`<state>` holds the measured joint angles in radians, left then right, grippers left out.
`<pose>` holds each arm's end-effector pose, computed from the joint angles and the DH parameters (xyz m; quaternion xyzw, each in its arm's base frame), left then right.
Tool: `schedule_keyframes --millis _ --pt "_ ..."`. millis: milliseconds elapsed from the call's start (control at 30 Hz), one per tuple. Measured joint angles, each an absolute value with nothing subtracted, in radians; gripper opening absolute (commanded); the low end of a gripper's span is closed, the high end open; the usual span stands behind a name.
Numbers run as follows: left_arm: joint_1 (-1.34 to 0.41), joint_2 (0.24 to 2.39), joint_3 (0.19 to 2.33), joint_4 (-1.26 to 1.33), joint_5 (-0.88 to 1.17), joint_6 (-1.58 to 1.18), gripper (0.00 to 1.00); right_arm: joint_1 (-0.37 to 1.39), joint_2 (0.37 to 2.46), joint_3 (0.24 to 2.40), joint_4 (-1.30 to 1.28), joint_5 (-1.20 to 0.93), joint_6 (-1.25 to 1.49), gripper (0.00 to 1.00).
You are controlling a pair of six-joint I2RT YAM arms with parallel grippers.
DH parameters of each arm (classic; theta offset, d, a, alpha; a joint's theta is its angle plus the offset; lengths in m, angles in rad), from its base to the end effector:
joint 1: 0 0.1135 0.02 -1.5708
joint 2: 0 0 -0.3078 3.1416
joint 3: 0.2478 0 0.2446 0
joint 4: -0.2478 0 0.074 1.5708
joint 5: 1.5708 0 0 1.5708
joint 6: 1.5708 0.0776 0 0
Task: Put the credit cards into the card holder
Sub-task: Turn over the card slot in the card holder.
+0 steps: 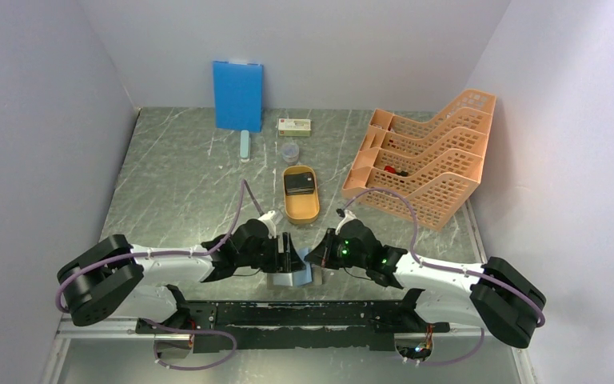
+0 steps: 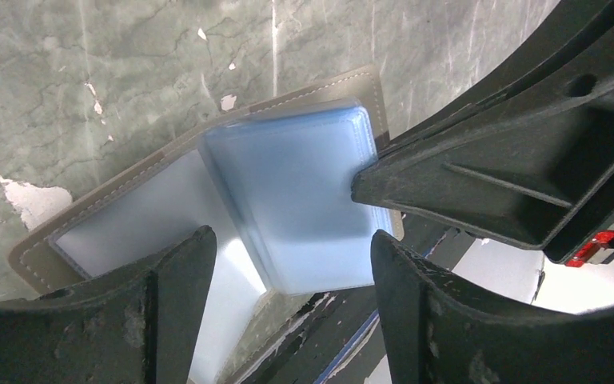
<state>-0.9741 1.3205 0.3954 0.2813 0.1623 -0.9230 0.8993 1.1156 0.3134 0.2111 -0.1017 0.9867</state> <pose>0.1328 -0.2178 0.1680 0.0590 0.8903 -0.4044 0.2008 0.1296 0.1757 0.1769 0.0146 0.8815 0.4066 0.2397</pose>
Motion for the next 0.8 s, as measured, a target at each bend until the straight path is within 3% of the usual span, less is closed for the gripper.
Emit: schedule_keyframes --millis 233,500,633,767,800 --pt "-0.978 1.344 0.395 0.311 0.168 -0.918 0.72 0.899 1.137 0.302 0.250 -0.120 1.015 0.00" --pt "-0.979 1.374 0.396 0.319 0.170 -0.908 0.51 0.899 1.143 0.301 0.258 -0.124 1.028 0.00" --pt "-0.980 1.390 0.396 0.327 0.174 -0.907 0.35 0.899 1.142 0.300 0.258 -0.124 1.029 0.00" --pt "-0.980 1.414 0.396 0.333 0.174 -0.905 0.11 0.899 1.135 0.300 0.258 -0.126 1.033 0.00" --pt "-0.980 1.419 0.396 0.333 0.173 -0.905 0.06 0.899 1.133 0.300 0.258 -0.127 1.033 0.06"
